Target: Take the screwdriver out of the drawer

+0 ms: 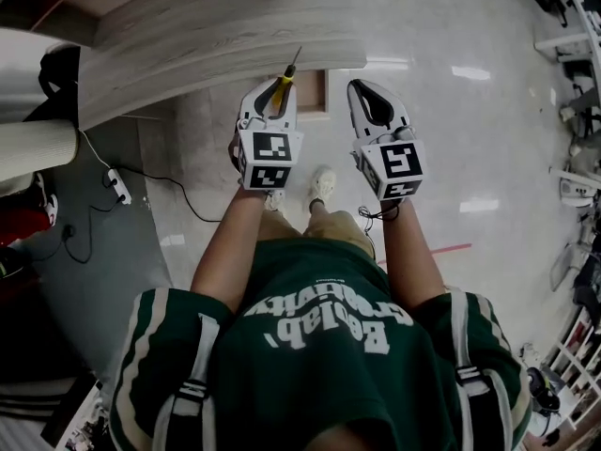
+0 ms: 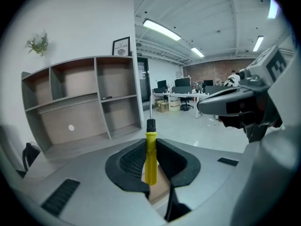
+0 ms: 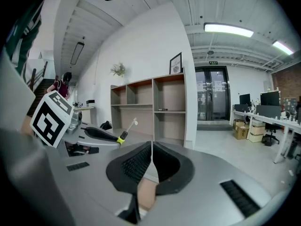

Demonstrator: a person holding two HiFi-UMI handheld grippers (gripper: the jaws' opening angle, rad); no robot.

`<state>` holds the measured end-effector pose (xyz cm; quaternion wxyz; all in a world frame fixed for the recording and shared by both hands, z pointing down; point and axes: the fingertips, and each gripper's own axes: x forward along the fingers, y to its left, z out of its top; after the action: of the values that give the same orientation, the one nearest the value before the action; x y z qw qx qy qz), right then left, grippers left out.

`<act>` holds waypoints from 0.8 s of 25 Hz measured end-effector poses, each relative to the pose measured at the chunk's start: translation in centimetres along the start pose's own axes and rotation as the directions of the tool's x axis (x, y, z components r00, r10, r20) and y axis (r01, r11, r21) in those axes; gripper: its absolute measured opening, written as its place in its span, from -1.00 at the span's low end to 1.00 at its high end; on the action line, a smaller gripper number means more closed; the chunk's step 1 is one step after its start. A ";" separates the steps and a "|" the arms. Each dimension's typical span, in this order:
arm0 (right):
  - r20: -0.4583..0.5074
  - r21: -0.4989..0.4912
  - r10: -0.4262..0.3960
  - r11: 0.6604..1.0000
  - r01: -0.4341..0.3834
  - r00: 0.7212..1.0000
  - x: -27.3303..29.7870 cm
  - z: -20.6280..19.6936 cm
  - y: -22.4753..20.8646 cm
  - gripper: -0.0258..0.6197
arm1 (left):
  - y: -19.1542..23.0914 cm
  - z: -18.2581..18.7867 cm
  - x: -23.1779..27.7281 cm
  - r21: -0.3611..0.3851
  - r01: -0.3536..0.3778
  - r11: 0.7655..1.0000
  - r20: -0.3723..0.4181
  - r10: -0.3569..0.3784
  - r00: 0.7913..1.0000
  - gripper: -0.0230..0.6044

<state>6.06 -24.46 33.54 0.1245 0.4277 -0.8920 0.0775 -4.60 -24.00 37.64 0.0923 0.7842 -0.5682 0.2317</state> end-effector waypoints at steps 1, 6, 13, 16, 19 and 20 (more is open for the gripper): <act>0.007 -0.005 -0.006 1.000 0.006 1.000 -0.3 0.6 0.5 -0.81 | 0.4 0.4 -1.0 0.000 -0.001 1.000 0.016 0.001 1.000 -0.66; 0.064 -0.038 -0.023 0.999 0.026 0.998 -1.2 4.5 2.4 -0.81 | 2.6 2.9 -4.6 0.005 -0.018 1.000 0.073 0.017 0.997 -0.66; 0.116 -0.067 -0.023 0.997 0.031 0.993 -2.0 8.6 6.6 -0.81 | 5.9 4.0 -9.2 -0.009 -0.035 0.999 0.122 0.036 0.992 -0.66; 0.149 -0.073 -0.022 0.997 0.034 0.989 -2.1 9.8 8.4 -0.81 | 7.2 4.5 -10.9 -0.003 -0.038 0.999 0.157 0.038 0.987 -0.66; 0.169 -0.088 -0.015 0.996 0.030 0.986 -1.7 10.7 10.6 -0.81 | 9.0 4.8 -12.8 -0.004 -0.052 0.999 0.190 0.052 0.980 -0.66; 0.171 -0.091 -0.015 0.995 0.031 0.985 -1.6 10.9 11.2 -0.81 | 9.5 4.9 -13.3 -0.004 -0.056 0.998 0.197 0.056 0.979 -0.66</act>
<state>-3.41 -19.01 22.24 0.0688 0.4368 -0.8969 -0.0023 -15.49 -17.95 25.95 0.0286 0.7870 -0.5962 0.1560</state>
